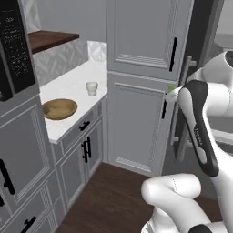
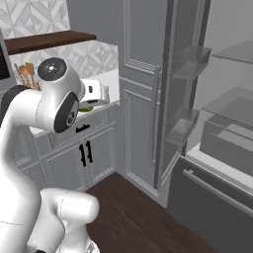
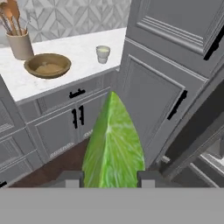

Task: Grab a lemon wedge from the fridge and one ice cube from the ice bowl, and put them in the glass of lemonade.

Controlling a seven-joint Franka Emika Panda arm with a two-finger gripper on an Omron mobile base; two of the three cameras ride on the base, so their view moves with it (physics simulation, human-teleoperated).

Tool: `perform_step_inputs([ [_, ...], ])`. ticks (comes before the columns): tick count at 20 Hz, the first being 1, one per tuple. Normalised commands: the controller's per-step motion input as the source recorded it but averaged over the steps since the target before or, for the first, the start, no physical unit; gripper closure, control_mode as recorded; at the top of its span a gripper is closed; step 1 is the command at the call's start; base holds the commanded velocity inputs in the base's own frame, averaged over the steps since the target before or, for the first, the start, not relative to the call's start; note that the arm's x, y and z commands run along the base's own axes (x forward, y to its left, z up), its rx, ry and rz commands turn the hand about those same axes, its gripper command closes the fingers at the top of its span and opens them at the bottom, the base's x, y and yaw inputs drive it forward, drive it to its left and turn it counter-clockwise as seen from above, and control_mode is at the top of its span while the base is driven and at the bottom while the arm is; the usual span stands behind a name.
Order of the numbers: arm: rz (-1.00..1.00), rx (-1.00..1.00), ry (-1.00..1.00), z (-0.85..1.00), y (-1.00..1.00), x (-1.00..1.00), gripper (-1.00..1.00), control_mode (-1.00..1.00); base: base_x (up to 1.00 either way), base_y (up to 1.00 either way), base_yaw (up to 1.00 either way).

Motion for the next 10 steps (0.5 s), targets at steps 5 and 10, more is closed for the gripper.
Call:
perform_step_inputs([
  [5,0.0,0.0,0.0,0.0,0.0,0.0,1.0,1.0,1.0,0.0,0.23],
  [10,0.0,0.0,0.0,0.0,0.0,0.0,1.0,1.0,1.0,0.22,0.12],
])
